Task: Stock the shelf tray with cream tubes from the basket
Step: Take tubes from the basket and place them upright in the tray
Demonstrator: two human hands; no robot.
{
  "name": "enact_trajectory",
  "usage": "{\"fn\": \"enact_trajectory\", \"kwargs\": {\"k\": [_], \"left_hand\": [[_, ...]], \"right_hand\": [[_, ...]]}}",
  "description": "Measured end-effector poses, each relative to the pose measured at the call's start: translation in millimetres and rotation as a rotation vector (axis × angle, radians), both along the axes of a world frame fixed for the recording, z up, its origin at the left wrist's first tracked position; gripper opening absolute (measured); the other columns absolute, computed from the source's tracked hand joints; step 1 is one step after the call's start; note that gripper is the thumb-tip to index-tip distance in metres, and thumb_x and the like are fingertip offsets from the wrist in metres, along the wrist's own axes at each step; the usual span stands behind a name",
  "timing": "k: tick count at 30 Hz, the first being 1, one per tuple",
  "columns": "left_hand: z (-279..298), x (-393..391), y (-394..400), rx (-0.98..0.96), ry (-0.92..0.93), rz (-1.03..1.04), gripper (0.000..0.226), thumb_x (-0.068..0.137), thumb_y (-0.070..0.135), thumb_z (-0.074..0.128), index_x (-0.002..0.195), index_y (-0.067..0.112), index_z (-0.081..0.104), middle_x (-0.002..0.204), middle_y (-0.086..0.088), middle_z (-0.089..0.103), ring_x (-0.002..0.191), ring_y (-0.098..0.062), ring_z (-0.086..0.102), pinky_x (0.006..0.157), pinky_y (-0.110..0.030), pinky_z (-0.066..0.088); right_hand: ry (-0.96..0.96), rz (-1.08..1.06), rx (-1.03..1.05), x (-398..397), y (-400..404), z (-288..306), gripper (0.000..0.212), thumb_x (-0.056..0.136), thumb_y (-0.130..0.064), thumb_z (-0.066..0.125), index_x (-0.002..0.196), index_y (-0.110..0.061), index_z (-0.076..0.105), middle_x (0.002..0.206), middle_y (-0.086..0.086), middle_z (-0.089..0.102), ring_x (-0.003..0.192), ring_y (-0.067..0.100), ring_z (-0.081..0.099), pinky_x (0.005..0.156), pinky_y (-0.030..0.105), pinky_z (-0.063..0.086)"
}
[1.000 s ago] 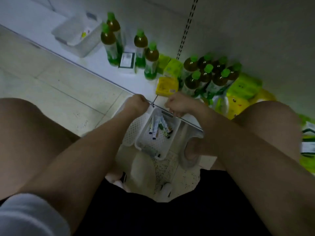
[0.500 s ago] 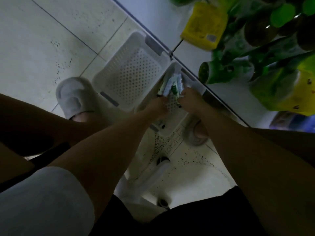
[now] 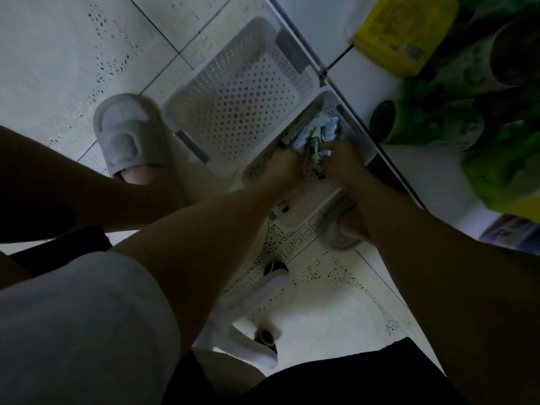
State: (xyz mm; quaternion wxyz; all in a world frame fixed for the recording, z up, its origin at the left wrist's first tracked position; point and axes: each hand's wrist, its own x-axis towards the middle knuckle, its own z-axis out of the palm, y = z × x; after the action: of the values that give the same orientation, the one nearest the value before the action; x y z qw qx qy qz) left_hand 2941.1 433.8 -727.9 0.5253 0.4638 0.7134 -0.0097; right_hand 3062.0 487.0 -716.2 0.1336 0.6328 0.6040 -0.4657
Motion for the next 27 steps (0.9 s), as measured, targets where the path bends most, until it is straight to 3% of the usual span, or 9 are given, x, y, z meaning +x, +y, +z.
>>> {"fn": "enact_trajectory", "kwargs": {"k": [2, 4, 7, 10, 13, 17, 20, 25, 27], "left_hand": [[7.1, -2.1, -7.5, 0.013, 0.008, 0.167, 0.019, 0.095, 0.007, 0.050, 0.099, 0.008, 0.069, 0.092, -0.004, 0.063, 0.083, -0.015, 0.060, 0.064, -0.021, 0.042], [14.3, -6.5, -15.3, -0.009, -0.030, 0.256, 0.015, 0.092, 0.005, 0.055, 0.091, 0.007, 0.069, 0.095, -0.007, 0.066, 0.074, -0.010, 0.055, 0.061, -0.017, 0.041], [26.2, -14.8, -19.1, -0.045, -0.147, 0.339, 0.017, 0.087, 0.001, 0.064, 0.076, 0.012, 0.057, 0.101, -0.013, 0.066, 0.085, -0.018, 0.062, 0.069, -0.026, 0.053], [54.3, -22.9, -12.7, -0.084, -0.268, 0.429, 0.025, 0.082, -0.003, 0.065, 0.088, 0.012, 0.046, 0.103, -0.017, 0.056, 0.097, -0.031, 0.059, 0.090, -0.045, 0.054], [85.6, -30.7, -2.3, -0.035, -0.390, 0.470, 0.044, 0.078, -0.009, 0.065, 0.107, 0.012, 0.039, 0.112, -0.023, 0.056, 0.099, -0.038, 0.061, 0.091, -0.055, 0.052], [139.0, -40.8, 11.2, 0.050, -0.558, 0.352, 0.037, 0.078, -0.010, 0.065, 0.094, 0.022, 0.056, 0.088, -0.009, 0.066, 0.072, -0.019, 0.066, 0.076, -0.044, 0.059], [187.4, -45.4, 23.5, 0.074, -0.626, 0.274, 0.046, 0.082, -0.004, 0.062, 0.119, 0.022, 0.052, 0.092, -0.010, 0.068, 0.085, -0.025, 0.069, 0.080, -0.039, 0.058], [283.0, -50.3, 39.1, 0.276, -0.698, 0.184, 0.010, 0.093, 0.024, 0.060, 0.102, 0.020, 0.063, 0.084, -0.005, 0.071, 0.085, -0.032, 0.072, 0.067, -0.032, 0.058], [318.0, -52.5, 44.1, 0.363, -0.733, 0.114, 0.024, 0.094, 0.033, 0.059, 0.109, 0.014, 0.064, 0.092, -0.006, 0.073, 0.090, -0.035, 0.071, 0.071, -0.036, 0.059]], "right_hand": [[0.013, -0.101, 0.080, 0.2, -3.9, 8.9, 0.033, 0.095, 0.004, 0.050, 0.127, 0.002, 0.060, 0.128, 0.019, 0.060, 0.117, 0.031, 0.057, 0.097, 0.035, 0.049], [0.012, -0.147, 0.199, 1.0, -7.6, 19.8, 0.025, 0.094, 0.002, 0.054, 0.115, 0.000, 0.068, 0.124, 0.017, 0.063, 0.113, 0.030, 0.060, 0.091, 0.032, 0.051], [0.066, -0.200, 0.230, 5.9, -11.6, 38.1, 0.021, 0.094, 0.003, 0.050, 0.098, 0.001, 0.071, 0.115, 0.022, 0.064, 0.106, 0.037, 0.059, 0.086, 0.031, 0.048], [0.163, -0.237, 0.181, 8.6, -16.1, 62.6, 0.021, 0.089, 0.012, 0.045, 0.086, -0.004, 0.057, 0.103, 0.025, 0.057, 0.102, 0.041, 0.054, 0.080, 0.038, 0.048], [0.223, -0.319, 0.162, 5.2, -20.6, 92.3, 0.023, 0.089, 0.007, 0.049, 0.086, -0.015, 0.044, 0.104, 0.018, 0.050, 0.104, 0.038, 0.053, 0.073, 0.036, 0.049], [0.397, -0.637, 0.026, -0.3, -23.1, 139.4, 0.027, 0.089, 0.002, 0.050, 0.102, -0.021, 0.044, 0.114, 0.008, 0.051, 0.098, 0.027, 0.057, 0.072, 0.038, 0.054], [0.724, -0.833, 0.016, -6.1, -22.2, 187.9, 0.023, 0.093, 0.005, 0.038, 0.109, -0.010, 0.045, 0.094, 0.013, 0.054, 0.075, 0.026, 0.055, 0.066, 0.039, 0.047], [0.920, -0.737, 0.191, -3.8, -23.7, 276.7, 0.014, 0.099, -0.024, 0.054, 0.106, -0.012, 0.049, 0.085, 0.008, 0.056, 0.062, 0.021, 0.054, 0.053, 0.032, 0.046], [0.973, -0.687, 0.307, 1.0, -23.8, 311.4, 0.025, 0.094, -0.028, 0.063, 0.108, -0.012, 0.051, 0.077, 0.005, 0.059, 0.053, 0.017, 0.054, 0.047, 0.028, 0.044]]}}
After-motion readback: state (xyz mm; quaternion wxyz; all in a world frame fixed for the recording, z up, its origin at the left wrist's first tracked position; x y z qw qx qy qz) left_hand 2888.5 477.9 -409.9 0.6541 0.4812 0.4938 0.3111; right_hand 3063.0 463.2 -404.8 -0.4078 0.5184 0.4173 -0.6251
